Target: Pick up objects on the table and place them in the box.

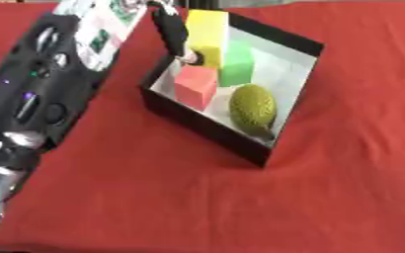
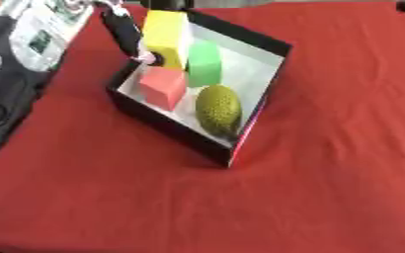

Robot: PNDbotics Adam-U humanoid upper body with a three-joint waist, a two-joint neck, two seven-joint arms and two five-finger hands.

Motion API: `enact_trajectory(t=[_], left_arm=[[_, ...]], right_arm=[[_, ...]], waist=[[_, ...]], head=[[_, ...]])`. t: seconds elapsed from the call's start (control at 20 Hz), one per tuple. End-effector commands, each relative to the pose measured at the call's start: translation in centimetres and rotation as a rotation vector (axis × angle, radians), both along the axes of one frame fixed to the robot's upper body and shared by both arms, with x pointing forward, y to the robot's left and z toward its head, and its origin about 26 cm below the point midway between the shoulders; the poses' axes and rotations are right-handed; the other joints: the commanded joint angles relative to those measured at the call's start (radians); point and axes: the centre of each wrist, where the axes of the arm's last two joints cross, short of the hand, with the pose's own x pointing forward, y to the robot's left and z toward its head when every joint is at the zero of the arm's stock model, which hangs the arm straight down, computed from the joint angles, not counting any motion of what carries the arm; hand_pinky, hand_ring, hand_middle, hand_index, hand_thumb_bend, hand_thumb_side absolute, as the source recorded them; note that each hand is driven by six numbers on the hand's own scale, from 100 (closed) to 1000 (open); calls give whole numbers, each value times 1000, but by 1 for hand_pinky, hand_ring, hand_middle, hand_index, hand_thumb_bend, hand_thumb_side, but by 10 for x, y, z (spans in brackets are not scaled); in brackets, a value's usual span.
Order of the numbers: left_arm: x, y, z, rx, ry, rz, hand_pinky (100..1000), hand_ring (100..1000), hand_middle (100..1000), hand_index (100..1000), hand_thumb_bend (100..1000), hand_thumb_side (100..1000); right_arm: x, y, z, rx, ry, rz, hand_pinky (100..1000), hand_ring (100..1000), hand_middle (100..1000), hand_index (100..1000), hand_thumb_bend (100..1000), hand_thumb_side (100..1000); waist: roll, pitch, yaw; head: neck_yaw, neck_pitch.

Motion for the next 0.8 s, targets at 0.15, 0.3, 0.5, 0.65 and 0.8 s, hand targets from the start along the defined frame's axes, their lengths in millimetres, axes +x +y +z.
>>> enact_trajectory(t=[0.15, 0.3, 0.5, 0.65, 0.8], left_arm=[[6, 1, 0, -18, -82, 25, 910, 845, 792, 898, 786, 414], [7, 10, 2, -58, -101, 45, 912, 848, 821, 974, 782, 665], [4, 30, 6, -217, -114, 76, 897, 823, 823, 971, 674, 920], [-6, 57, 18, -434, -156, 95, 874, 782, 785, 950, 568, 956], [-21, 87, 28, -679, -196, 94, 858, 761, 761, 926, 517, 922]], right_arm=[[-4, -1, 12, -33, -20, 1, 908, 896, 762, 869, 100, 637], [-4, -2, 10, -30, -15, -5, 908, 896, 762, 869, 100, 642], [-5, -5, 8, -15, -13, -13, 908, 896, 761, 869, 100, 639], [-7, -8, 7, -2, -19, -24, 908, 896, 762, 869, 100, 639], [-9, -11, 5, 12, -22, -38, 907, 896, 762, 869, 100, 639]], waist=[[1, -31, -4], [2, -34, 0], [0, -38, 8], [-3, -40, 18], [-8, -41, 27]], head=[[0, -1], [-4, -1], [-12, 2], [-25, 4], [-36, 2]])
